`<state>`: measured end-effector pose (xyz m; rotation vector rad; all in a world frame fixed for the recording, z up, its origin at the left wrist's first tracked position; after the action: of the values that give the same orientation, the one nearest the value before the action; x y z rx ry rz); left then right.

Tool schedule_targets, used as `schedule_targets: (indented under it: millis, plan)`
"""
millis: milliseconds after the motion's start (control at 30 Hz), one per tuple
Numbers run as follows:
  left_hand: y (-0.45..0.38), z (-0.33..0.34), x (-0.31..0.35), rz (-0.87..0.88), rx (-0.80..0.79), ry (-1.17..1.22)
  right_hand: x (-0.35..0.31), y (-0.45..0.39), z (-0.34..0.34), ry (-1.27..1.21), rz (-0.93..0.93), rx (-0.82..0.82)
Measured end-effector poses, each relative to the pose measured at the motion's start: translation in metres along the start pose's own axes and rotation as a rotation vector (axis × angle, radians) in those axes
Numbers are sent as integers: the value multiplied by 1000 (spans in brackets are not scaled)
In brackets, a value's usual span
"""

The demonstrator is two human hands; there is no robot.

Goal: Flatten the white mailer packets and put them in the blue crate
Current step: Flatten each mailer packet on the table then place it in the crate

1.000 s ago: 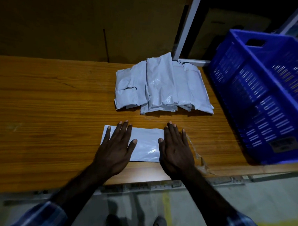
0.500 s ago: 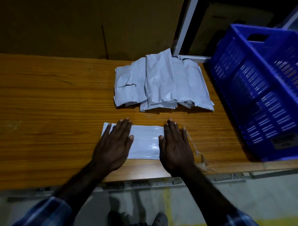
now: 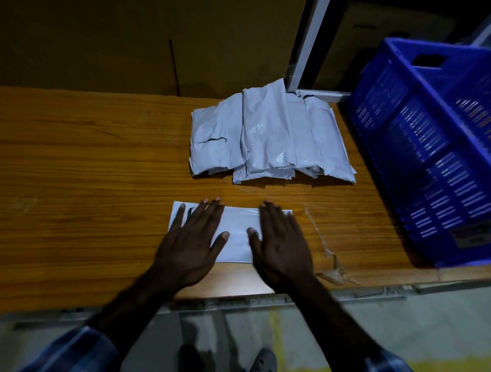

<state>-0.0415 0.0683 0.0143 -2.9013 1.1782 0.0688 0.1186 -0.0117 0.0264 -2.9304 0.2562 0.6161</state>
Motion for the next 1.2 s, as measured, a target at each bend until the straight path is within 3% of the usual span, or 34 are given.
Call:
schedule_targets:
  millis: [100,200,267,400,567,767,933,1100,1200]
  plan:
    - [15,0,-30,-99,-13,63,37,11,-12,-5,147,-54]
    - [27,-8,-48,-116,-8,190,36,22,-22,-42,12,14]
    - [33,-14,-46,-35,21,207,21,28,-24,-84,-109,46]
    - [36,-10,-28,190,87,134,2,37,-14,-91,-225,-85]
    - [30,-6,-30,244,102,109,9,20,-10,-89,-205,-190]
    - [7,-24,-40,311,330,124,0,-1,-26,-116,-113,-245]
    - [-3,-44,-43,323,460,146,-10,7,-18,-16,-229,-83]
    - [-8,-42,-53,407,382,145,-14,20,-38,-48,-344,160]
    - [-8,-52,-52,427,368,202,-12,23,-56,18,-411,187]
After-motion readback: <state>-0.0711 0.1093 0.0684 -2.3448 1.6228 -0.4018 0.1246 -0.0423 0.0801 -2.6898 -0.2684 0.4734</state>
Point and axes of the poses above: each hand's wrist, its own y-axis away from the middle knuckle, its own z-axis out of the palm, x = y × z, the point moved 5 cm from there along -y, towards the middle knuckle, and after that the axes turned 13 degrees about -y, right-handed, at the moved point
